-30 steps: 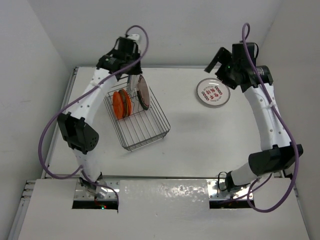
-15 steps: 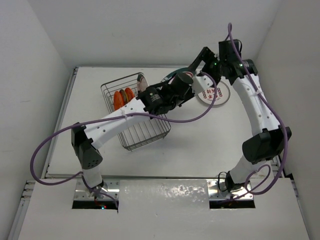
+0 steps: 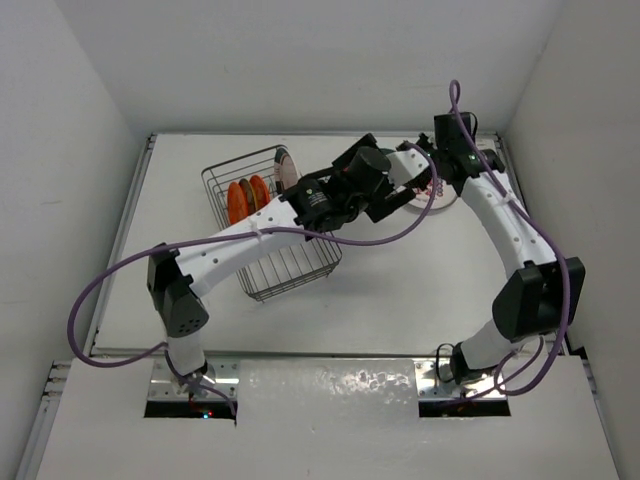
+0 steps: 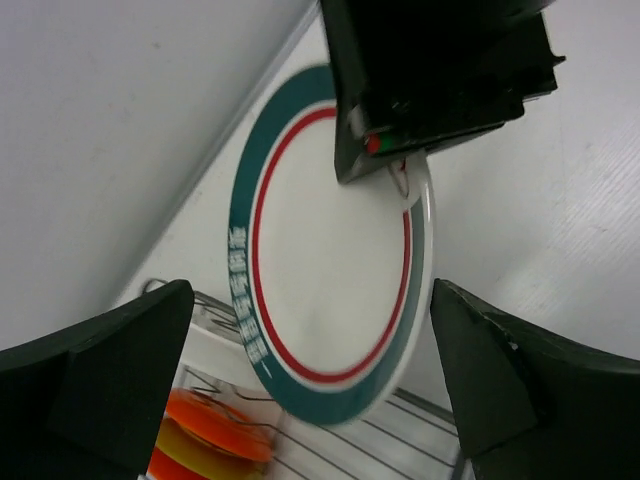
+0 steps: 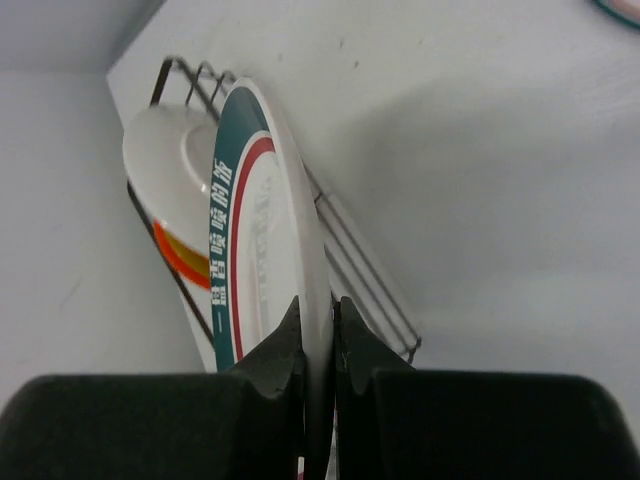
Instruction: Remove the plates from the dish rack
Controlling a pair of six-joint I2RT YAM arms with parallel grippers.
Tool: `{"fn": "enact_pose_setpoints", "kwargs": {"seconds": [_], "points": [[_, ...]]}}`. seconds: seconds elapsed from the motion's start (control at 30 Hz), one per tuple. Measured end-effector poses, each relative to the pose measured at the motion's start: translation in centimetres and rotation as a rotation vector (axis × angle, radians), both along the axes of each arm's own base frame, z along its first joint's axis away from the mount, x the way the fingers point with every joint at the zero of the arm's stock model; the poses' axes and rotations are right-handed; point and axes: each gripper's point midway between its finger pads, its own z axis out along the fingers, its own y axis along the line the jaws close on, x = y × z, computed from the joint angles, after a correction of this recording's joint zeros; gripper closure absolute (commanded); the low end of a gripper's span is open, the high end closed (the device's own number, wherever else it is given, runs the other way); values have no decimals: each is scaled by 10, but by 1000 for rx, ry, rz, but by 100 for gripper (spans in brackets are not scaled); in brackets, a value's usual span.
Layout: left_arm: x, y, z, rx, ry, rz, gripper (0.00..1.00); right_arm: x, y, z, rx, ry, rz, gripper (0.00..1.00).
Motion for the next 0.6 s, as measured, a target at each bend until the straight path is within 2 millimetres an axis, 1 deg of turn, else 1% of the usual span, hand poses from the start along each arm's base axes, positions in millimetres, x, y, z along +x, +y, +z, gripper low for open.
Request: {"fn": "enact_pose_setpoints", "kwargs": {"seconds": [0.03,0.07,0.13,0.2,0.23,0.27,0.37,0.43,0.47,0.5,0.53,0.6], "points": [[1,1,-3,-20,17,17,0,4,-6,-5,9,-10,-28,100],[0,2,-7,-40,38,34,0,8,-15,-11,5,-24,-64,100],[-3,9,-13,-94,85,86,0,19,-45,-29,-33,-51,-162,100],[-4,25,-13,-180,150,159,0,31,-88,-54,-99,-55,-294,100],[-2,34,-11,-232,183,196,0,36,-107,-66,-128,-52,-352,100],[5,48,-5,-294,212,246,0,40,-126,-76,-159,-48,-409,100],[33,104,12,-459,254,412,0,53,-162,-100,-219,-65,-521,100],[49,141,22,-533,248,512,0,56,-175,-116,-251,-78,-570,100],[52,154,25,-557,244,546,0,56,-178,-122,-260,-81,-588,100],[54,162,28,-580,245,567,0,56,-182,-131,-266,-76,-606,100],[52,165,30,-595,253,573,0,57,-184,-138,-270,-69,-619,100],[49,163,30,-614,278,568,0,62,-188,-152,-274,-58,-639,99]]}}
